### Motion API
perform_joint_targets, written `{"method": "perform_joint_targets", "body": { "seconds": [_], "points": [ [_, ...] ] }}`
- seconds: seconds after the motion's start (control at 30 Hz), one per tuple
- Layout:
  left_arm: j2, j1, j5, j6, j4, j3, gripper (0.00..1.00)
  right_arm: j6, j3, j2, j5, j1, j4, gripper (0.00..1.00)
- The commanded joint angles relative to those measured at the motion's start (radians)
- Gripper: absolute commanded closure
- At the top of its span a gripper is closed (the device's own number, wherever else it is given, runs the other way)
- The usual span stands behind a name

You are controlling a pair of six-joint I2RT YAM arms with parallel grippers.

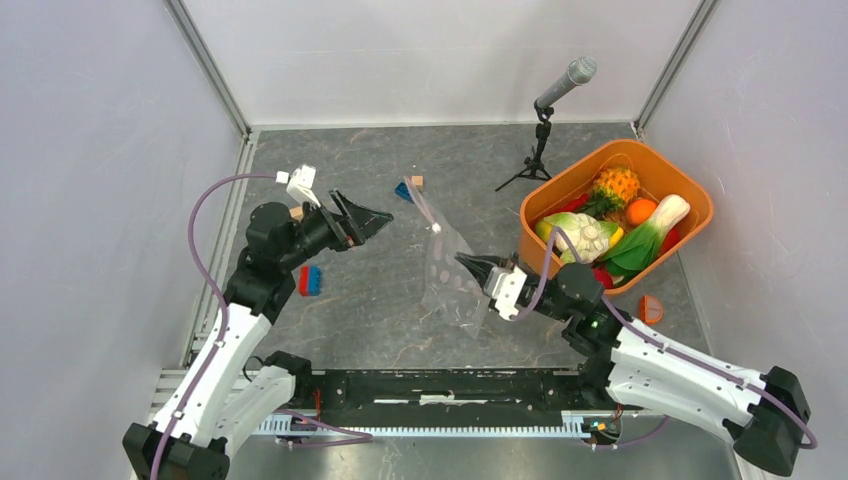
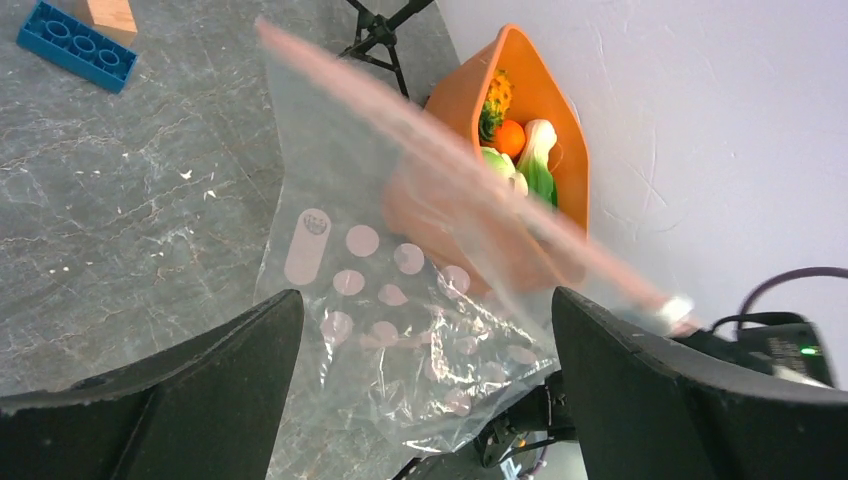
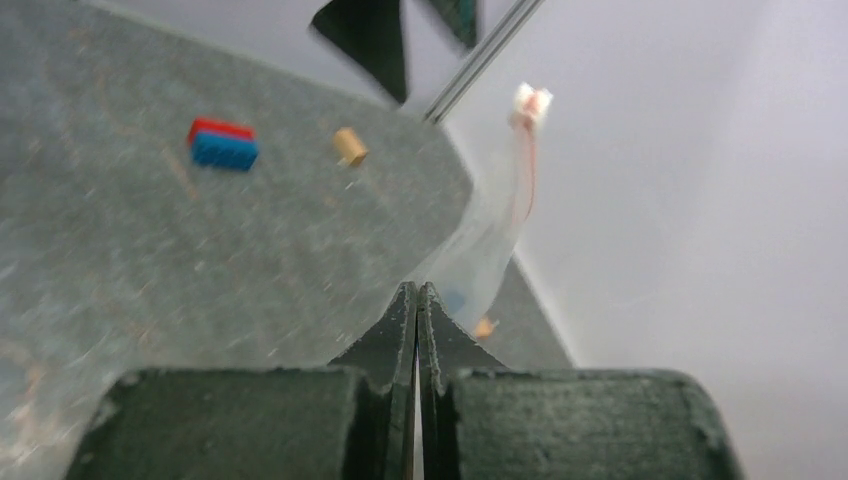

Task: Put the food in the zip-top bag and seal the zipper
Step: Pick up the zipper food storage bag at the center of the board.

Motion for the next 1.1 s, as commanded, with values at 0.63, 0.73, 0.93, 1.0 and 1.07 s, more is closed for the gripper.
{"method": "perform_joint_targets", "body": {
  "seconds": [0.63,0.73,0.93,1.0,1.07],
  "points": [
    [-0.005,-0.058,-0.041,-0.169,0.279,-0.336,0.00,0.331,-0.391,-0.172,-0.074,0.003,0.199,1.00],
    [0.054,-0.103,-0.062,-0.177,0.303,-0.323,0.00,0.379,-0.419,-0.169,-0.100,0.003,0.221,1.00],
    [0.192,-0.213,-0.167,-0.259,0.330,-0.291,0.00,0.399,-0.443,-0.194,-0.084,0.004,0.223,1.00],
    [0.222,-0.250,-0.196,-0.269,0.342,-0.285,0.03,0.393,-0.445,-0.203,-0.076,0.004,0.209,1.00],
    [0.251,-0.281,-0.216,-0.274,0.358,-0.283,0.04,0.388,-0.449,-0.214,-0.067,0.004,0.195,1.00]
  ]
}}
